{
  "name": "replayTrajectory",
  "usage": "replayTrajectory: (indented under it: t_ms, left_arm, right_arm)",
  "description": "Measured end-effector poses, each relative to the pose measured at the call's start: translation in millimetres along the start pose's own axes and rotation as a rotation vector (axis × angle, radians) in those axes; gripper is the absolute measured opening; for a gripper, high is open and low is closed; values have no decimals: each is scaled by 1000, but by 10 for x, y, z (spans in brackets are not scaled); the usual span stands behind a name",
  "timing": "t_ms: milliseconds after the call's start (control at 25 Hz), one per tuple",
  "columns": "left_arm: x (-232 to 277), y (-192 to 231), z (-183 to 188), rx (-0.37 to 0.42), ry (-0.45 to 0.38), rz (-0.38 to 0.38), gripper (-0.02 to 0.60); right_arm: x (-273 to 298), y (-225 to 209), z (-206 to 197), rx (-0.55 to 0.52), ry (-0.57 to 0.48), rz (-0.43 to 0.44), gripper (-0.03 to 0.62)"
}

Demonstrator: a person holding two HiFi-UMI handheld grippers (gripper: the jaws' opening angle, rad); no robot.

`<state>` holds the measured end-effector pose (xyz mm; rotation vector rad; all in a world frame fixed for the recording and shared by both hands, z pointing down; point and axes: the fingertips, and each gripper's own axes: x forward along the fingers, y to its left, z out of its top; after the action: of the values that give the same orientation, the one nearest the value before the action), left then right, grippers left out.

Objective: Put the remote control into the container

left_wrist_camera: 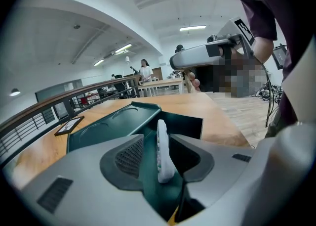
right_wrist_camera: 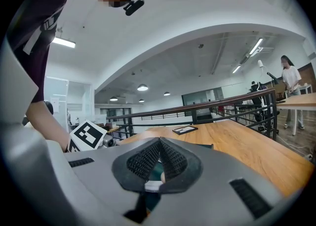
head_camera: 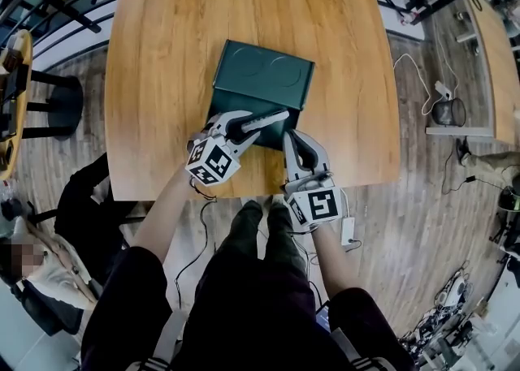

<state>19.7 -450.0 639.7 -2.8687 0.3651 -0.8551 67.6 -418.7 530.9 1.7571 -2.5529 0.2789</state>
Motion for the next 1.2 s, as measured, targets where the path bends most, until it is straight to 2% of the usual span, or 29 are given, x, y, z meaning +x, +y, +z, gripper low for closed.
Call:
replayTrajectory:
  t_ms: [280,400,640,800,840,1040,1200]
  left_arm:
    - [-98,37,69,-14,-23,47,143]
    - [-191,119,180,-53,-64,105,143]
    - [-497,198,691,-118,-174,265,143]
    - [-786,153,1148,-168,-242,336,141]
    - [-858,130,1256,-170,-255,356,136]
    - [-1225,-23,1718,-210,-344,449,22]
    - [-1481,-168,2030,-154,-445,538,12]
  right_arm:
    - [-34,25,1,5,-2,3,18]
    - [-10,49,32,4,-1,12,18]
    - [-64,126,269,-28,-33,42,18]
    - [-142,215,589,-32,-83,59,18]
    - [-174,235,681,-31,-97,63,18]
    - [-392,316,992,-63,-129,72,18]
    - [-601,469,1196,-90,-166,100,18]
